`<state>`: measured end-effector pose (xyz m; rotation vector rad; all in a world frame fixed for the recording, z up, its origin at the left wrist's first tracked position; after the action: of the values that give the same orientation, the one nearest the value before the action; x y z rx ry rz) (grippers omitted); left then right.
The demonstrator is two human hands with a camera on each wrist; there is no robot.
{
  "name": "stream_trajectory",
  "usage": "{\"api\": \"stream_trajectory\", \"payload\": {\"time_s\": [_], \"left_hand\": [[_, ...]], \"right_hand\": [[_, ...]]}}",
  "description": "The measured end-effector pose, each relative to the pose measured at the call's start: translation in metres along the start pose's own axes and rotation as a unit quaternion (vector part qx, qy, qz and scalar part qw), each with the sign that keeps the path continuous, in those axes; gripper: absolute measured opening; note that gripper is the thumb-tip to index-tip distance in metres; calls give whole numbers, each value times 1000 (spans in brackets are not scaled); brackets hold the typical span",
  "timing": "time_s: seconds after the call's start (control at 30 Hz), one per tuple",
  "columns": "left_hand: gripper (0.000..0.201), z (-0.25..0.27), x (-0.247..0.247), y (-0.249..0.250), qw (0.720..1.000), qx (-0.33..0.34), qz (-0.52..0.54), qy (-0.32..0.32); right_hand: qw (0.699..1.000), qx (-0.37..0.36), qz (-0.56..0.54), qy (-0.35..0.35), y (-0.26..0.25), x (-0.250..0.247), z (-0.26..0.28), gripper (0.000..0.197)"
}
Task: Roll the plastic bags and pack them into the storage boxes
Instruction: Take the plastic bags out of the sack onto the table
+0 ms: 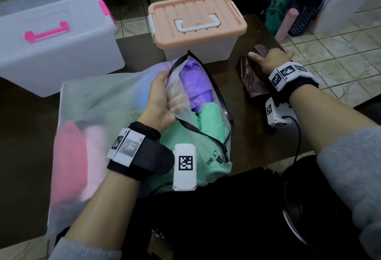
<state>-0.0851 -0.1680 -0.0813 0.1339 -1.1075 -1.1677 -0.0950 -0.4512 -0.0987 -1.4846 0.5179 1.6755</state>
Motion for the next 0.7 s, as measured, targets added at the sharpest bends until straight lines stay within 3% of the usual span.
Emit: {"api": "stream_trajectory", "payload": {"time_s": [0.1,0.17,0.23,0.3,0.4,0.5,0.63,0.7], "left_hand": [[26,0,2,3,999,33,-29,10],[22,-3,1,3,997,34,-54,32],[16,-5,-1,5,996,24,-78,36],[16,-6,-2,8,994,18,-101,45],[15,-7,-6,15,985,38,-150,71],[21,-3,-6,17,977,59,-182,97],[20,2,-9,17,963,89,-224,122],[19,3,-11,17,962,89,-223,131]], "right_hand": [[1000,10,-9,13,0,-9,16,89],[997,0,-19,70,-4,-20,32,70],[987,-41,-29,154,-10,-32,47,45],[977,-117,-65,166,-21,-39,67,35],[970,-202,-132,18,-46,-26,108,32],[957,-246,-114,-106,-76,-4,136,34],[954,-253,-40,-158,-99,5,143,13],[950,-257,12,-176,-103,5,145,30]]}}
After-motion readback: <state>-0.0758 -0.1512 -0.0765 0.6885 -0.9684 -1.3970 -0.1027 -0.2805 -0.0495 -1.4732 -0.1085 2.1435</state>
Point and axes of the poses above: each hand's wrist, its own z-axis away from the middle knuckle, its own x-axis out of the palm, y = z × x, the point moved 1 cm from there along -z, towards the middle knuckle, and after that the axes turned 6 degrees about z, right-handed, at the moved point
